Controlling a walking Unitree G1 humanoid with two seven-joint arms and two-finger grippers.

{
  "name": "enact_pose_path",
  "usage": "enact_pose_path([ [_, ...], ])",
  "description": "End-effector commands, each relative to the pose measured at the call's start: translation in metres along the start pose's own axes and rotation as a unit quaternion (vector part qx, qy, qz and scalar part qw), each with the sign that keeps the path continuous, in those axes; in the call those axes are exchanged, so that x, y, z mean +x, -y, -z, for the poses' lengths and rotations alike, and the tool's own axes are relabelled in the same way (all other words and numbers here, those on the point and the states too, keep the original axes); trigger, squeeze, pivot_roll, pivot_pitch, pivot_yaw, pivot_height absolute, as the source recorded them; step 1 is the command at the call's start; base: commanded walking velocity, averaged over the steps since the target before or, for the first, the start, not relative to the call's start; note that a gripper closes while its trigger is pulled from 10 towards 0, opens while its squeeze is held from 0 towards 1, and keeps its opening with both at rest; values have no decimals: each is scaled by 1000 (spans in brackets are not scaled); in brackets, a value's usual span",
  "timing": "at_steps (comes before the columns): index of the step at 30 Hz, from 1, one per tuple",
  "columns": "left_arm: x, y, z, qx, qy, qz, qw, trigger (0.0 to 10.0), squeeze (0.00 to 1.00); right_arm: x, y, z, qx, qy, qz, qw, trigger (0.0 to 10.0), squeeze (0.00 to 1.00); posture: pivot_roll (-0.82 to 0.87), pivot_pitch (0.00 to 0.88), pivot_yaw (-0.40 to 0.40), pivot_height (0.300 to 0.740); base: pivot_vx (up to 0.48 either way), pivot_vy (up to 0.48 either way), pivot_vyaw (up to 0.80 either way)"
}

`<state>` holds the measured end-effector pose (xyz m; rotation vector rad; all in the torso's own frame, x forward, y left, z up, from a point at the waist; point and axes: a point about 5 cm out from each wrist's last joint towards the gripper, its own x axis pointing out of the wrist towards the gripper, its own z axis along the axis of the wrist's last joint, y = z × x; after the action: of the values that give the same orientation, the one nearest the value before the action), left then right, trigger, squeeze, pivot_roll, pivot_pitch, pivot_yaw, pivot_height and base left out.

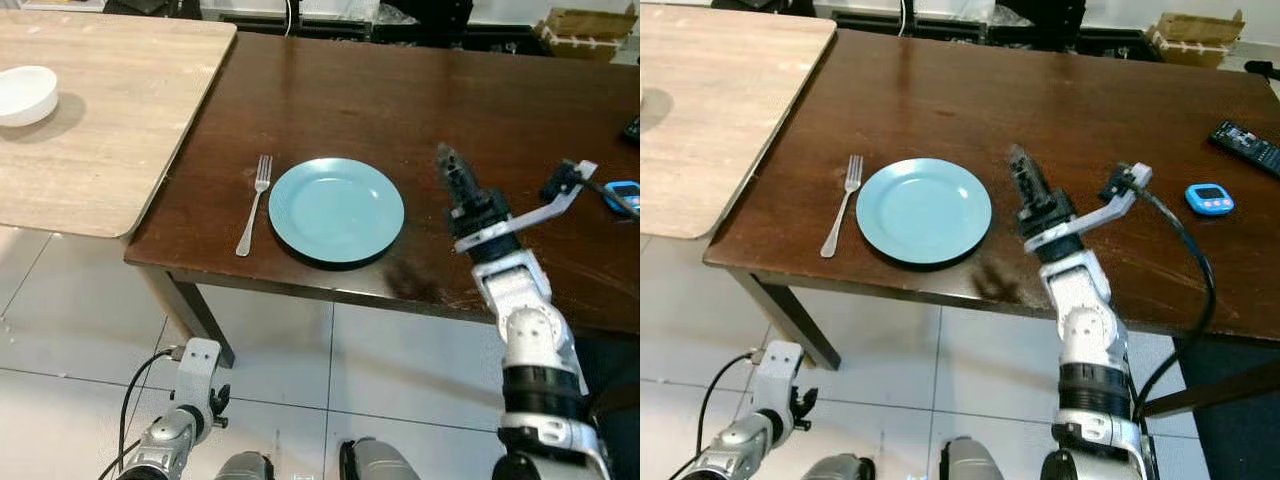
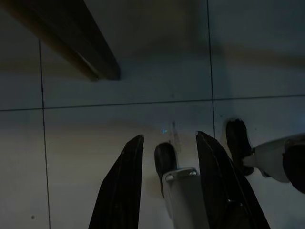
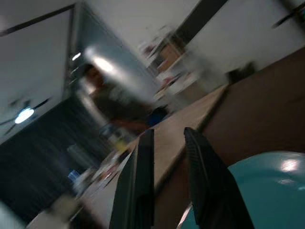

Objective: Setting the table

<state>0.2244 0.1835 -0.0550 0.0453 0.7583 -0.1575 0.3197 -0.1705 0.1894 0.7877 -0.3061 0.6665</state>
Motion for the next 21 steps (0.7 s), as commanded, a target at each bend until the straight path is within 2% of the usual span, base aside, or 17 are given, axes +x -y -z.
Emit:
enact_pose_path([
  [1, -1, 4, 8, -2, -13, 6, 1000, 10000, 0, -8, -10, 6, 8, -56, -56, 997, 10000, 0, 41, 89, 26, 740, 0, 0, 0],
  [2, -1, 4, 8, -2, -13, 6, 1000, 10000, 0, -8, -10, 6, 8, -56, -56, 997, 10000, 0, 41, 89, 26, 740, 0, 0, 0],
  [4, 0, 4, 5, -2, -9, 8, 1000, 10000, 0, -17, -15, 12, 6, -108, -86, 990, 10000, 0, 46, 83, 18, 740, 0, 0, 0],
  [6, 0, 3, 4, -1, -8, 9, 1000, 10000, 0, -19, -16, 13, 12, -119, -94, 988, 10000, 0, 46, 83, 18, 740, 0, 0, 0],
  [8, 0, 0, 3, -1, -8, 6, 1000, 10000, 0, -28, -18, 18, 22, -170, -116, 978, 10000, 0, 44, 71, 15, 740, 0, 0, 0],
  [11, -1, -1, 3, -1, -8, 5, 1000, 10000, 0, -31, -19, 20, 26, -189, -122, 974, 10000, 0, 44, 71, 15, 740, 0, 0, 0],
  [14, -1, -2, 3, -2, -7, 4, 1000, 10000, 0, -44, -14, 29, 38, -252, -111, 961, 10000, 0, 48, 66, 15, 740, 0, 0, 0],
  [16, -1, -2, 3, -2, -7, 4, 1000, 10000, 0, -44, -14, 29, 38, -252, -111, 961, 10000, 0, 48, 66, 15, 740, 0, 0, 0],
  [17, -1, -2, 3, -3, -7, 4, 1000, 10000, 0, -48, -14, 31, 44, -267, -112, 956, 10000, 0, 48, 66, 15, 740, 0, 0, 0],
  [21, -1, -1, 4, -2, -9, 7, 1000, 10000, 0, -71, -14, 50, 53, -367, -124, 920, 10000, 0, 51, 72, 16, 740, 0, 0, 0],
])
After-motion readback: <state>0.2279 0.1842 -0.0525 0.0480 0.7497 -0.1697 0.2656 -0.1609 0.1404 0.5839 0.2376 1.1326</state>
